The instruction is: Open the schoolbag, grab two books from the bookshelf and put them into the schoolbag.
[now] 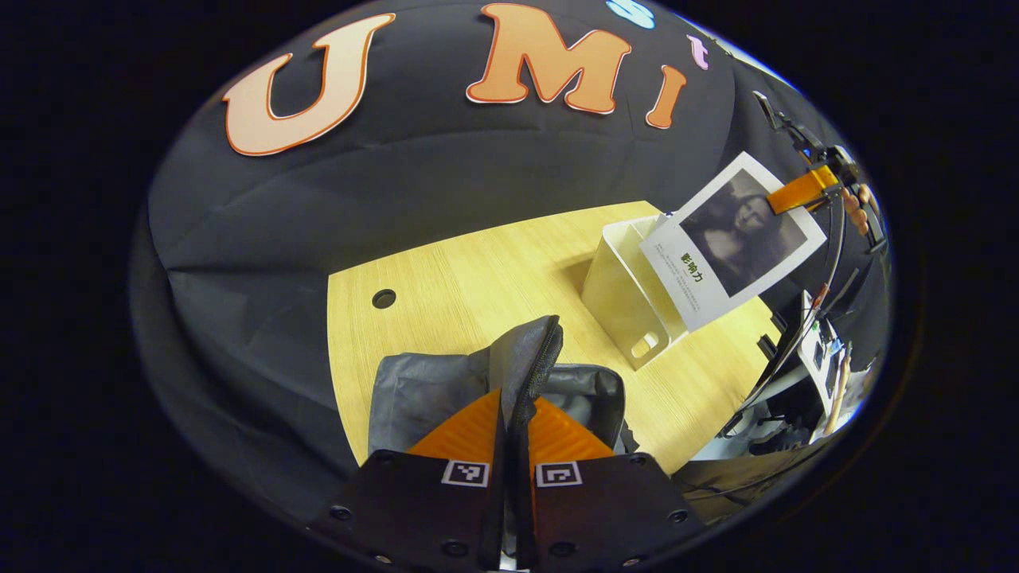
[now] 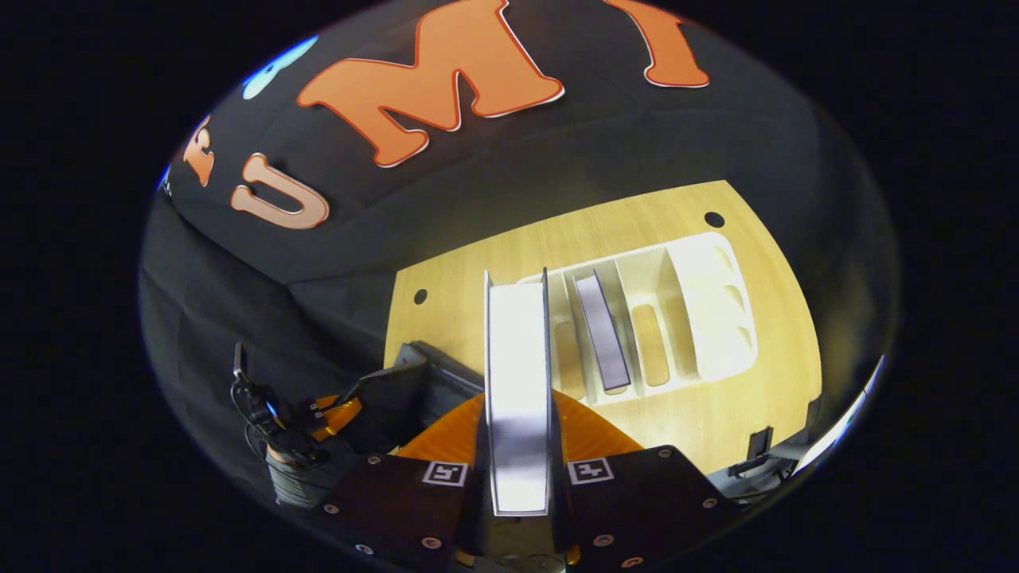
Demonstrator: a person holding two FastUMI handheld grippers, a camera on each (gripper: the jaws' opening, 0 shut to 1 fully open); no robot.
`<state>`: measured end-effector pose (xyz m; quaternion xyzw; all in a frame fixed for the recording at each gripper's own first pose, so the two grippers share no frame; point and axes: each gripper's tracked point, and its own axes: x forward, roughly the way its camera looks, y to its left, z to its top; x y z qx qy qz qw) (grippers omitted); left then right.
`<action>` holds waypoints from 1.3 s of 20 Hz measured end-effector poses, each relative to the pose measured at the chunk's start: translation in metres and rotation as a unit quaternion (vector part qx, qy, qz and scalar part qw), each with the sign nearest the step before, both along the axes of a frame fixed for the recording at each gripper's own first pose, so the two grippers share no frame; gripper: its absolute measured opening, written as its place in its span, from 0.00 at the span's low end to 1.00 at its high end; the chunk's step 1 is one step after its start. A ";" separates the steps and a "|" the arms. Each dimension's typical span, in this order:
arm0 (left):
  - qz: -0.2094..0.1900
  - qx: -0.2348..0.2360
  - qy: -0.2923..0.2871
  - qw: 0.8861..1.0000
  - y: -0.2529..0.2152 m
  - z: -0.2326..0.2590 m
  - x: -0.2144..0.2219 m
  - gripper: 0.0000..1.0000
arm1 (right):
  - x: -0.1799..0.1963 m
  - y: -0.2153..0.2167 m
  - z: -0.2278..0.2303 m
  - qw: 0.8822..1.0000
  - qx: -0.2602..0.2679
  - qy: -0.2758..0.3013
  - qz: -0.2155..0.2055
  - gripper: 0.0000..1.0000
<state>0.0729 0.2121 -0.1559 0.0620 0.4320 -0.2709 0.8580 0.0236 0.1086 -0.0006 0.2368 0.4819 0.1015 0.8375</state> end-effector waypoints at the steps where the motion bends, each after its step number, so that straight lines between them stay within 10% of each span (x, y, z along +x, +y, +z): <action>1: 0.003 -0.003 -0.001 1.000 0.001 -0.002 -0.001 0.07 | -0.007 0.004 0.002 1.000 0.010 -0.005 0.003 0.31; 26: 0.044 -0.028 0.005 0.999 0.010 -0.010 -0.003 0.07 | -0.071 0.174 -0.103 0.968 0.247 0.004 -0.053 0.30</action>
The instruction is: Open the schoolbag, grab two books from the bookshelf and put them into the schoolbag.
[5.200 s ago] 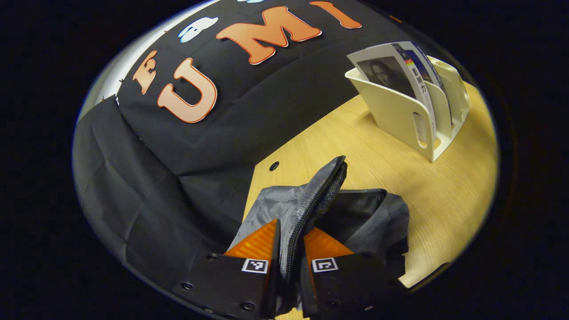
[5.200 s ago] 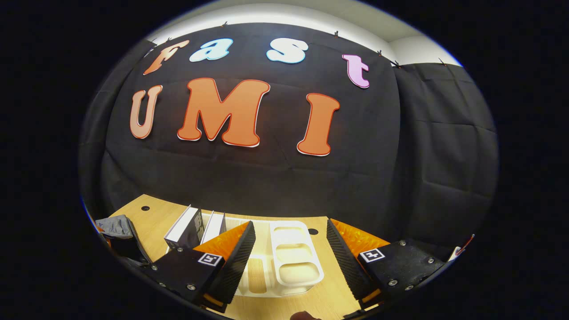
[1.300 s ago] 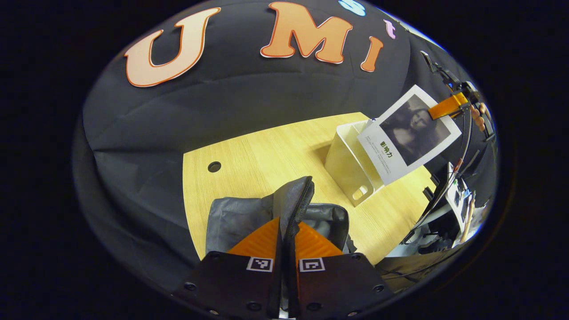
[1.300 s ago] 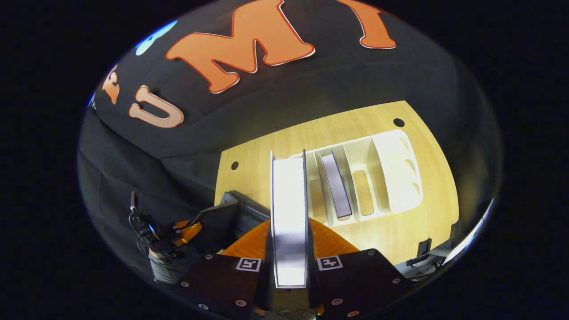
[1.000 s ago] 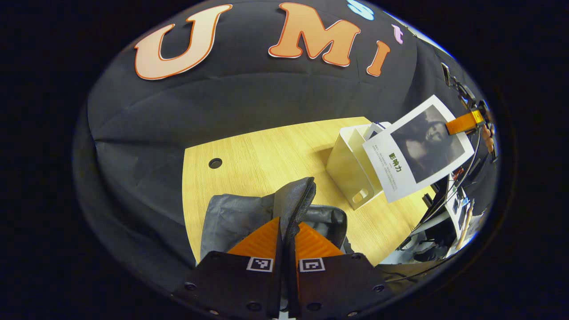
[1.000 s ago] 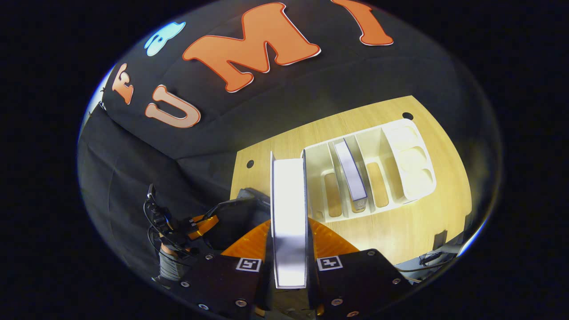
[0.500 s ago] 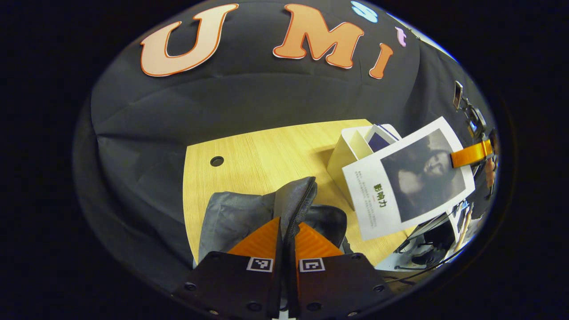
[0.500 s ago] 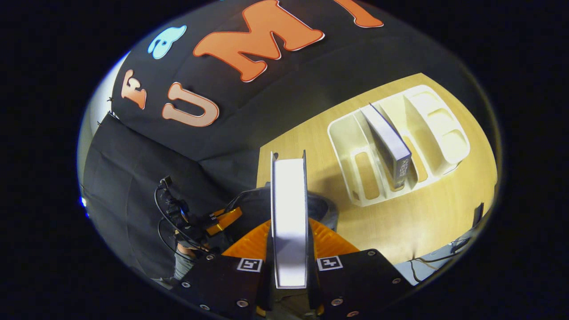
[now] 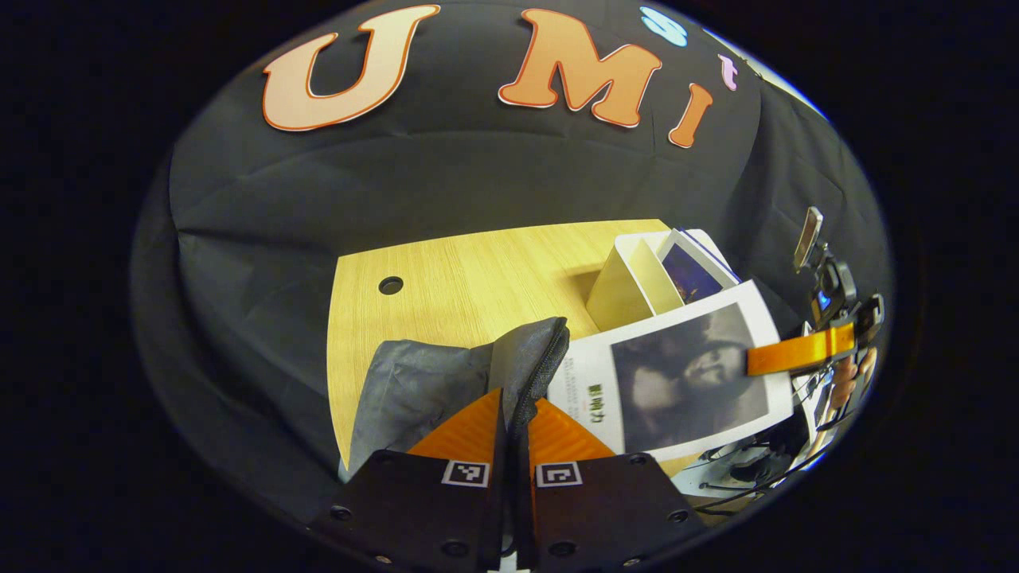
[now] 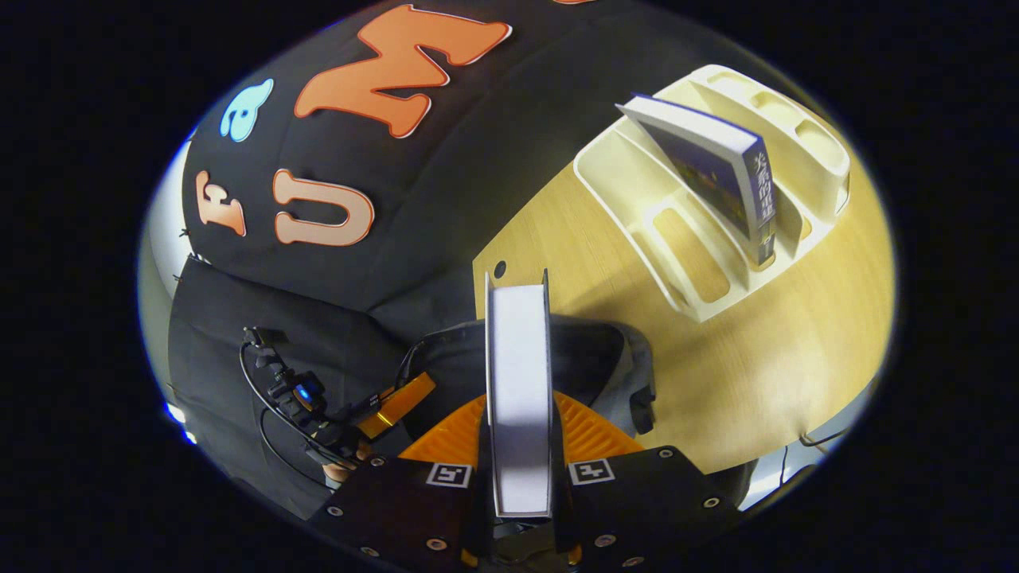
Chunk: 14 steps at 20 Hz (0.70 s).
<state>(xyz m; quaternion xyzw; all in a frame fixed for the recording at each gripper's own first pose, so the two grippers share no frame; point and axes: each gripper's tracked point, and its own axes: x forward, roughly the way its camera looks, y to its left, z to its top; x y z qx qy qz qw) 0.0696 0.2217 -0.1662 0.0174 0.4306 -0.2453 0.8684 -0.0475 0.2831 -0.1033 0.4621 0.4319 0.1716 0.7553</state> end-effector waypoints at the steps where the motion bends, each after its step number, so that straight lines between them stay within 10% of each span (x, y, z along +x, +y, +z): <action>1: -0.001 0.000 0.002 1.000 0.000 -0.001 -0.001 0.07 | 0.003 0.008 -0.006 1.000 0.011 0.000 -0.005 0.30; 14: 0.014 -0.002 -0.016 1.000 -0.006 0.007 -0.004 0.08 | 0.031 0.102 -0.086 0.998 0.063 0.009 -0.019 0.30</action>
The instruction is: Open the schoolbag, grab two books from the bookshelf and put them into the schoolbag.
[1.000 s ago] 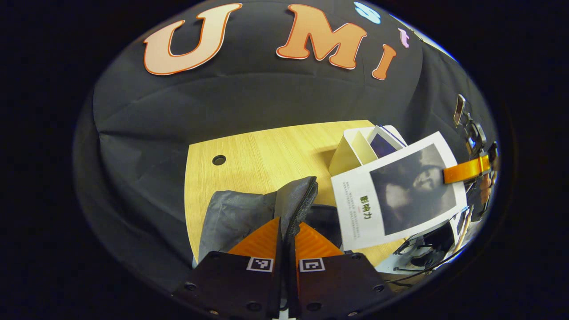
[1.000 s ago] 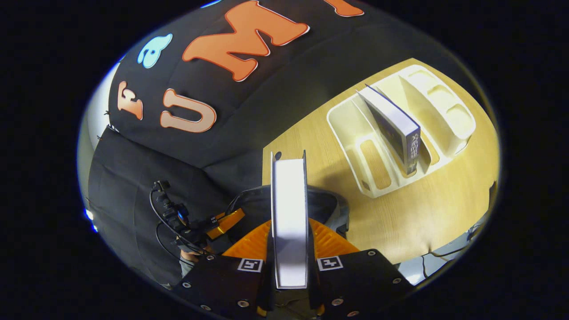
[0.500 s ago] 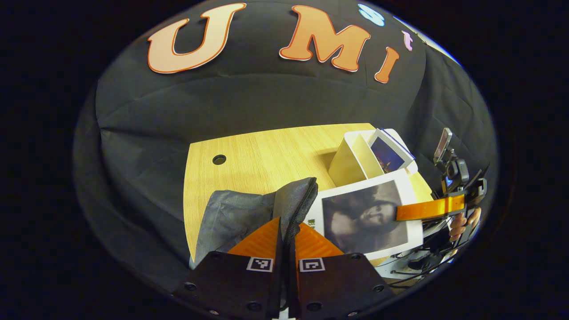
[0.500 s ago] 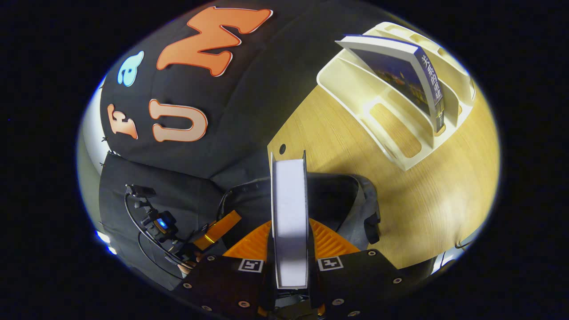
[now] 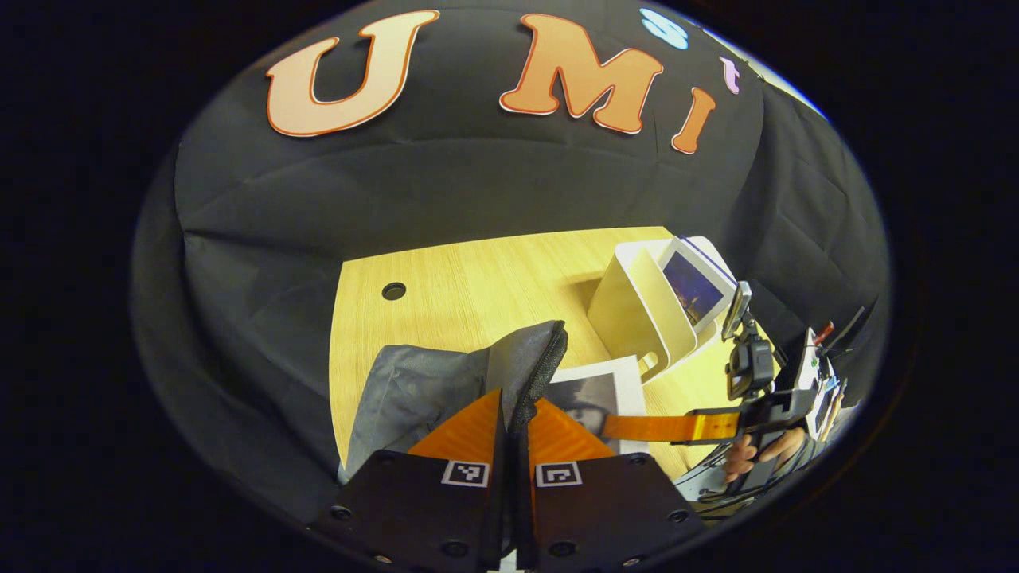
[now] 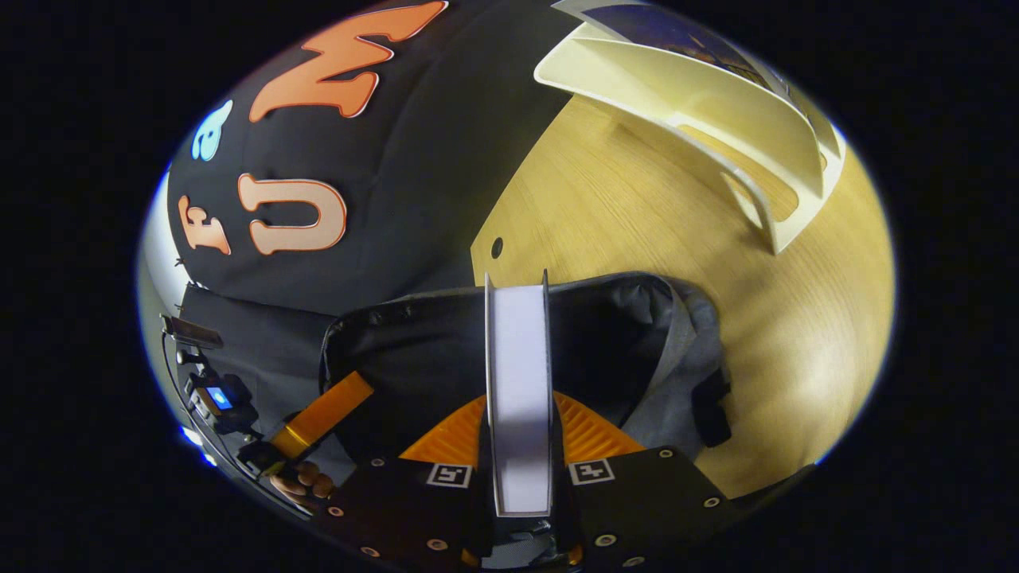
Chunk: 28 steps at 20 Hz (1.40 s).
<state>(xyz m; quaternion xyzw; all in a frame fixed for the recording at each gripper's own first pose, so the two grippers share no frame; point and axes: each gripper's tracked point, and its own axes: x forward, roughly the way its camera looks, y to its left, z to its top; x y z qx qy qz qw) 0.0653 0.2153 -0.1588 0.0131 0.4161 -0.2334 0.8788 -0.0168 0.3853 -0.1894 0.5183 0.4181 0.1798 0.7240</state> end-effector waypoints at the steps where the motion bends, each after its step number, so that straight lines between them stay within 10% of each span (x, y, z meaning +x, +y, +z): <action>1: 0.001 -0.001 0.000 1.000 -0.001 0.000 -0.002 0.07 | 0.003 0.005 -0.004 1.000 -0.001 -0.003 -0.003 0.30; 12: 0.018 0.005 -0.012 1.000 -0.005 -0.003 -0.007 0.08 | 0.020 0.057 -0.041 0.998 -0.058 -0.010 0.015 0.35; 18: 0.033 0.021 -0.017 0.999 -0.001 -0.007 -0.003 0.07 | -0.008 0.045 -0.042 0.981 -0.155 0.014 0.117 0.58; 21: 0.040 0.022 -0.015 0.999 -0.001 -0.010 -0.005 0.07 | -0.015 0.032 -0.025 0.973 -0.178 0.003 0.144 0.96; 28: 0.051 0.031 -0.015 0.998 -0.005 -0.017 -0.007 0.08 | -0.019 -0.047 0.009 0.952 -0.255 -0.027 0.167 0.98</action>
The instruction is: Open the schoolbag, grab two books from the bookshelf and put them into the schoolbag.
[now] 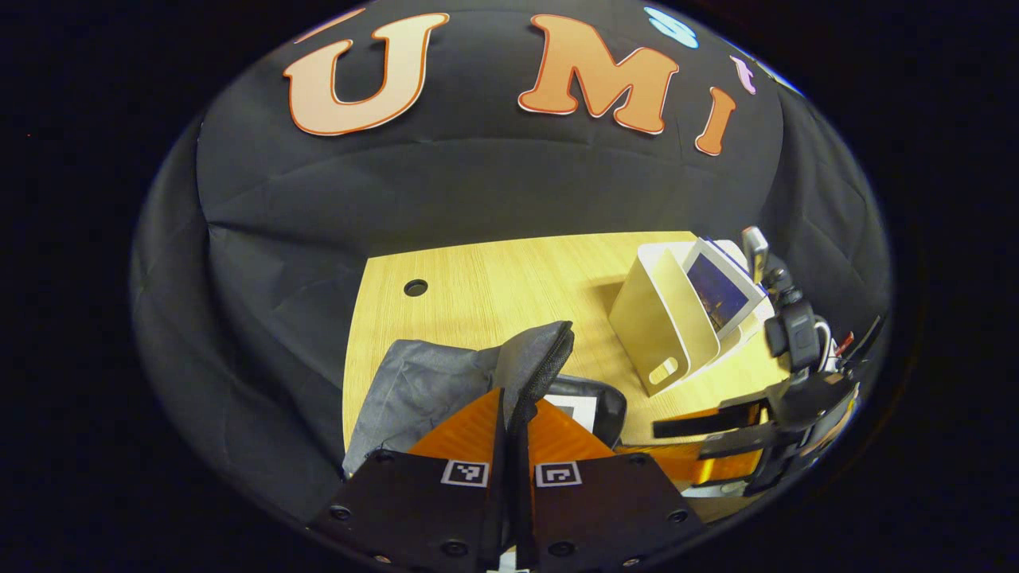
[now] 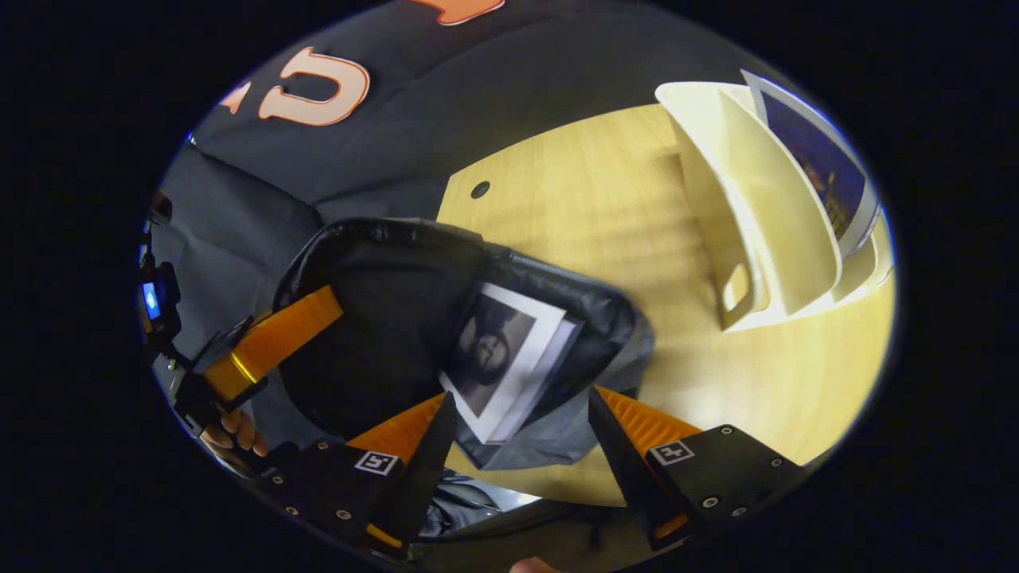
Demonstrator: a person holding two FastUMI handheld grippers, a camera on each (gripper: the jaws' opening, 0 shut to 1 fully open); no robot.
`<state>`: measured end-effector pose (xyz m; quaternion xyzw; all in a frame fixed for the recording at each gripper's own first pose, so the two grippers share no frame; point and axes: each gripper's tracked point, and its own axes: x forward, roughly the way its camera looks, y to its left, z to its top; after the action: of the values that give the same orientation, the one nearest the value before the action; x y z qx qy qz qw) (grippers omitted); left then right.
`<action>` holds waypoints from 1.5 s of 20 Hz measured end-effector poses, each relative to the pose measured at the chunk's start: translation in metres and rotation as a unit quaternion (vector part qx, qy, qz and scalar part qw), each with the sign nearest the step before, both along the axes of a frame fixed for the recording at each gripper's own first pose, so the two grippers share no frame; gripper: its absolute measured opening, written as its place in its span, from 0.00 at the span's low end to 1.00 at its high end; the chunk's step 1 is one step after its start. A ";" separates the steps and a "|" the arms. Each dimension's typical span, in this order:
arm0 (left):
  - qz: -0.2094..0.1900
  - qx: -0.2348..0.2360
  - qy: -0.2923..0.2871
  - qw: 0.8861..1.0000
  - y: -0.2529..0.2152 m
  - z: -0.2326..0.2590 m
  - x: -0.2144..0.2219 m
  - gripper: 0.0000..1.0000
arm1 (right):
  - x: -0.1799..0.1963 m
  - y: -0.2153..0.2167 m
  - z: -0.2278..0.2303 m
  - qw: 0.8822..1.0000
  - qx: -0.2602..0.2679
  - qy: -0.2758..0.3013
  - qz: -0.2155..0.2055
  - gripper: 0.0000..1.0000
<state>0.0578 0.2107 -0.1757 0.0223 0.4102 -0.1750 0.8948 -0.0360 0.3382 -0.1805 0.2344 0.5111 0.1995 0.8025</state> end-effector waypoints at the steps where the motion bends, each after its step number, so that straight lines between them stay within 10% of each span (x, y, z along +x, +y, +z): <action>1: -0.001 0.003 0.001 1.000 0.000 -0.002 -0.001 0.07 | 0.000 -0.017 0.006 1.000 -0.011 -0.004 -0.001 0.98; 16: 0.007 0.030 0.018 0.999 -0.015 -0.016 -0.012 0.07 | 0.070 -0.251 0.121 0.977 -0.193 -0.091 0.004 0.98; 30: 0.059 0.041 0.040 0.997 -0.015 -0.027 -0.017 0.07 | 0.140 -0.270 0.064 0.972 -0.225 -0.002 0.062 0.98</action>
<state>0.0405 0.1954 -0.2027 0.0275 0.4530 -0.1063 0.8847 0.1044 0.0684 -0.1170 0.0150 0.5545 0.1287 0.8220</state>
